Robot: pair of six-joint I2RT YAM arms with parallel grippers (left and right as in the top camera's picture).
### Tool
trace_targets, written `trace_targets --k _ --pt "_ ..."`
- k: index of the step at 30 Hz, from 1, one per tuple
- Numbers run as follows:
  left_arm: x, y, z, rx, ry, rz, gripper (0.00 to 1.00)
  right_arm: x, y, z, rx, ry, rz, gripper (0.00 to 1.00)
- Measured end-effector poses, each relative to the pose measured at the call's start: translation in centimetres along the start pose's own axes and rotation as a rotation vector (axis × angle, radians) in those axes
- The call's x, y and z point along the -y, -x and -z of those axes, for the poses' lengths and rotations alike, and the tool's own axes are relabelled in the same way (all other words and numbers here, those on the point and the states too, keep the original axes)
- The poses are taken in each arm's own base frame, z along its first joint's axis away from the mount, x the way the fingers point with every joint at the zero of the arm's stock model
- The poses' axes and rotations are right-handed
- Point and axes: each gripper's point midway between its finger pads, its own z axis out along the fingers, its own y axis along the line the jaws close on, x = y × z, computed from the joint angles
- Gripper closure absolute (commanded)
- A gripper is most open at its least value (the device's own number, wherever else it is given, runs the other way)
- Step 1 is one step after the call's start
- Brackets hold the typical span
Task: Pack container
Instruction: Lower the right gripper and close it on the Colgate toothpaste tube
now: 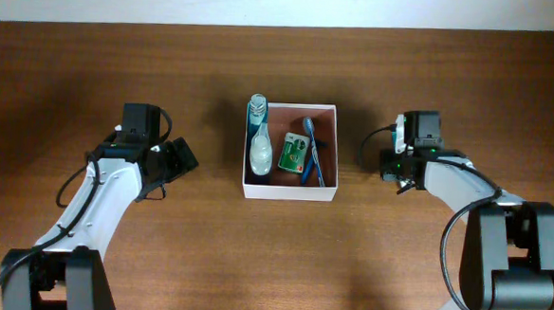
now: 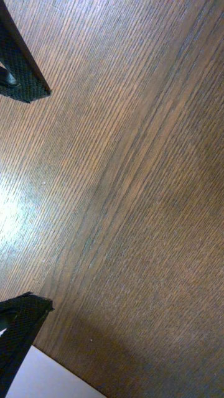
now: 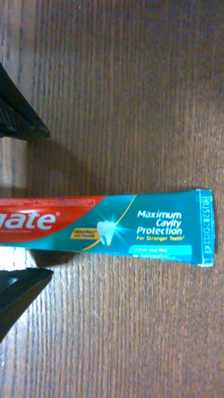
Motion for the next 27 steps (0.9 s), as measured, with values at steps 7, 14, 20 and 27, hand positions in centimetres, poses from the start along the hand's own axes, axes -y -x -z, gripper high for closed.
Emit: trace_targets --k 7,14,20,27 --pt "0.00 -0.01 -0.01 0.000 0.000 0.000 0.00 0.16 -0.11 -0.11 -0.004 0.045 -0.028 0.50" --pt "0.00 0.00 0.00 0.000 0.000 0.000 0.00 0.14 -0.12 -0.11 -0.004 0.045 -0.026 0.57" --pt "0.00 0.00 0.00 0.000 0.000 0.000 0.00 0.15 -0.18 -0.11 -0.006 0.045 -0.024 0.69" --pt "0.00 0.00 0.00 0.000 0.000 0.000 0.00 0.16 -0.19 -0.11 -0.007 0.044 -0.022 0.74"
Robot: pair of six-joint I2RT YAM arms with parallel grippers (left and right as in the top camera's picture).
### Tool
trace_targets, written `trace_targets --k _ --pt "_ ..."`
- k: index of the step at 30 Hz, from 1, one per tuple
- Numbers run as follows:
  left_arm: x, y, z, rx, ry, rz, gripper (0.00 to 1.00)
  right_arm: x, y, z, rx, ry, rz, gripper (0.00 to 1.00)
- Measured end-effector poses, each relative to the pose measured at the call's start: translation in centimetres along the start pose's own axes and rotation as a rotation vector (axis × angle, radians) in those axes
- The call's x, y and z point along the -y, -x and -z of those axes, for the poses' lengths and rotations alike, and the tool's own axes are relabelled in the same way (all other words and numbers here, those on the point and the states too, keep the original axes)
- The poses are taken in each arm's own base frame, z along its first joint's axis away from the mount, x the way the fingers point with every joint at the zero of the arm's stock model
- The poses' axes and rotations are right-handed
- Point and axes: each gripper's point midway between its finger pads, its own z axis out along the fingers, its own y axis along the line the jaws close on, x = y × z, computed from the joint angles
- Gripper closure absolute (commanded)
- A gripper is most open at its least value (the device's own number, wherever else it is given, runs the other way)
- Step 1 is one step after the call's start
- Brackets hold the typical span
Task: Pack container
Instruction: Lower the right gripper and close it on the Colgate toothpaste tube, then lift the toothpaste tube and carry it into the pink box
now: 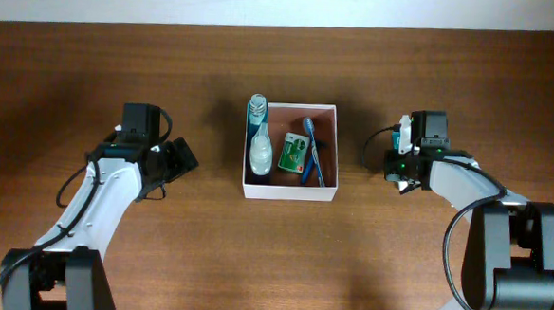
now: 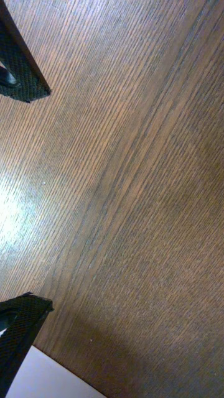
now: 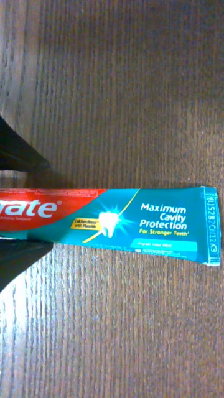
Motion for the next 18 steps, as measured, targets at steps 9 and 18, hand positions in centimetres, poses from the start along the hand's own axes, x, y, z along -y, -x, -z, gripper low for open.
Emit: trace_targets --k 9,18 --pt "0.00 0.00 0.00 0.000 0.000 0.000 0.00 0.17 0.00 0.00 0.000 -0.005 -0.003 0.83" --pt "0.00 0.00 0.00 0.000 0.000 0.000 0.00 0.19 -0.06 0.11 -0.012 -0.005 -0.006 0.92"
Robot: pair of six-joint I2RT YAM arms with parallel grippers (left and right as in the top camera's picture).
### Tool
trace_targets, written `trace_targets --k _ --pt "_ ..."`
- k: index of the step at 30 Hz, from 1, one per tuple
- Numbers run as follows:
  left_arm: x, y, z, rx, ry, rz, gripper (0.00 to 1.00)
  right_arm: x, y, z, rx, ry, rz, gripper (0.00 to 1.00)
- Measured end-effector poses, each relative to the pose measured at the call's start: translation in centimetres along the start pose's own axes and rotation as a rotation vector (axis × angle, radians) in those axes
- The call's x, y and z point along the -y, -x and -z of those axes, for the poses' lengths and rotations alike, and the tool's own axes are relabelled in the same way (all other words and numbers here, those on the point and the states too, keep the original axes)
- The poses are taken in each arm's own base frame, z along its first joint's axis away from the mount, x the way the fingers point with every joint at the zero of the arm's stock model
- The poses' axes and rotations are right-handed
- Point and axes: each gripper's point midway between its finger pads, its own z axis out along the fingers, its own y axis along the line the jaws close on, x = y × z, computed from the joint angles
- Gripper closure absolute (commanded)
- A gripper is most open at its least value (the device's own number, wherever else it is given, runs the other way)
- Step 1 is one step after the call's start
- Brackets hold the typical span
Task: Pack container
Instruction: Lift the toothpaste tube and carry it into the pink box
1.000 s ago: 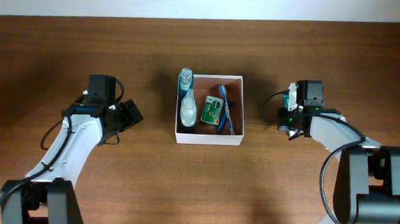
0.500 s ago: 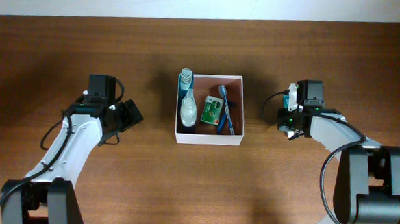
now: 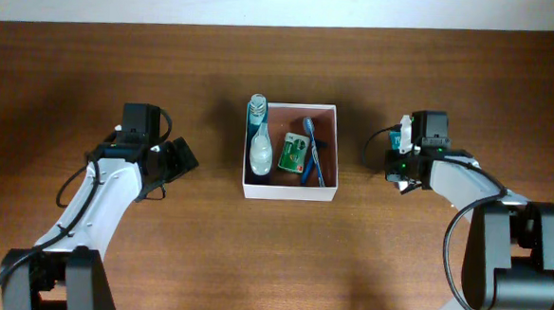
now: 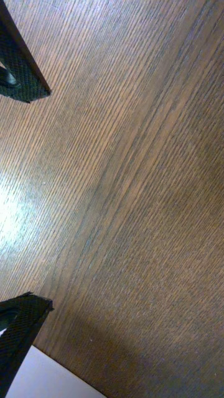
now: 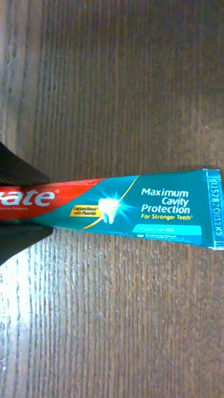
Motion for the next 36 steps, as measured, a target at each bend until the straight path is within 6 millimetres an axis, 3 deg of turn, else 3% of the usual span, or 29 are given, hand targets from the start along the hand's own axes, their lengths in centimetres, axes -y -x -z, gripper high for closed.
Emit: trace_targets --k 7,10,22,31,36 --pt "0.0 0.0 0.0 0.000 0.000 0.000 0.00 -0.2 -1.5 1.5 -0.135 0.010 -0.050 0.96" --pt "0.0 0.0 0.0 0.000 0.000 0.000 0.00 -0.8 -1.1 2.7 -0.174 0.047 -0.070 0.96" --pt "0.0 0.0 0.0 0.000 0.000 0.000 0.00 -3.8 4.2 10.3 -0.118 0.230 -0.092 0.96" --pt "0.0 0.0 0.0 0.000 0.000 0.000 0.00 -7.3 4.4 13.0 -0.093 0.370 -0.057 0.96" --pt "0.0 0.0 0.0 0.000 0.000 0.000 0.00 -10.9 3.9 13.7 -0.096 0.417 0.029 0.95"
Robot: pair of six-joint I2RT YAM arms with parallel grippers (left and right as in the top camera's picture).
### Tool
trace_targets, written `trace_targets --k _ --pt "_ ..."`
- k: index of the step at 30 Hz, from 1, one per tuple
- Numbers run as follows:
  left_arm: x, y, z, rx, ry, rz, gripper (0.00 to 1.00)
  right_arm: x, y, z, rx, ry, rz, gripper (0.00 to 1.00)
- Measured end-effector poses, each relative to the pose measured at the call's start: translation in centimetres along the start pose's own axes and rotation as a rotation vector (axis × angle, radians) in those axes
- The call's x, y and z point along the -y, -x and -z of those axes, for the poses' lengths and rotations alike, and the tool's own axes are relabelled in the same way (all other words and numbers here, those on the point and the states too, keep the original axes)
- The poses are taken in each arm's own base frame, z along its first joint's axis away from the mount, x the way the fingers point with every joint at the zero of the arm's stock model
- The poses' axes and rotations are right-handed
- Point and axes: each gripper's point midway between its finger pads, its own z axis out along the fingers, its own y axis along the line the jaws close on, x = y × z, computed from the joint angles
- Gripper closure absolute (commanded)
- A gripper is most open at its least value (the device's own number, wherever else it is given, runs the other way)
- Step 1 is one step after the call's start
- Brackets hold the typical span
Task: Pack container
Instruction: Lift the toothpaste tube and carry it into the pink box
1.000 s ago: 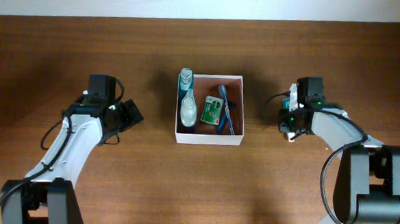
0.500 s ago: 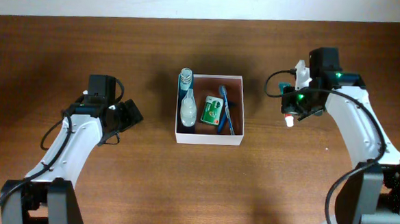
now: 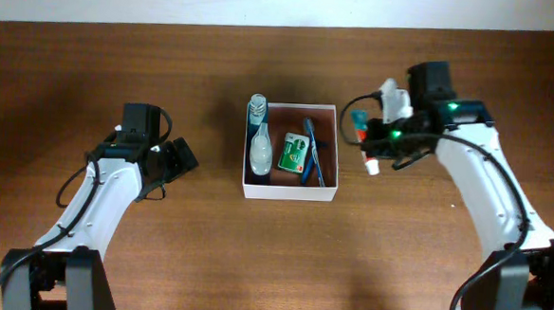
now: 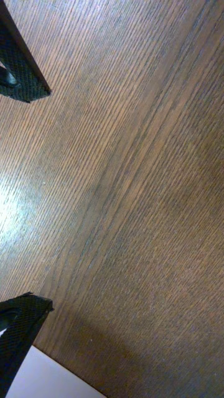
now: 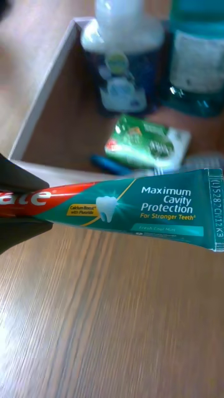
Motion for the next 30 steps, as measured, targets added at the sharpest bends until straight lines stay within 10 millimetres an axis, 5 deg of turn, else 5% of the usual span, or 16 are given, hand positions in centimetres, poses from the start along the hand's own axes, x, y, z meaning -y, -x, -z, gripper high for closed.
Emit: trace_targets --k 18,25,30 --pt "0.0 0.0 0.0 0.000 0.000 0.000 0.00 -9.3 0.4 -2.7 0.054 0.051 0.216 0.95" --pt "0.0 0.0 0.0 0.000 0.000 0.000 0.00 -11.3 1.4 -3.3 0.118 0.031 0.276 0.95" --pt "0.0 0.0 0.0 0.000 0.000 0.000 0.00 -10.7 1.5 -4.4 0.109 -0.005 0.275 0.96"
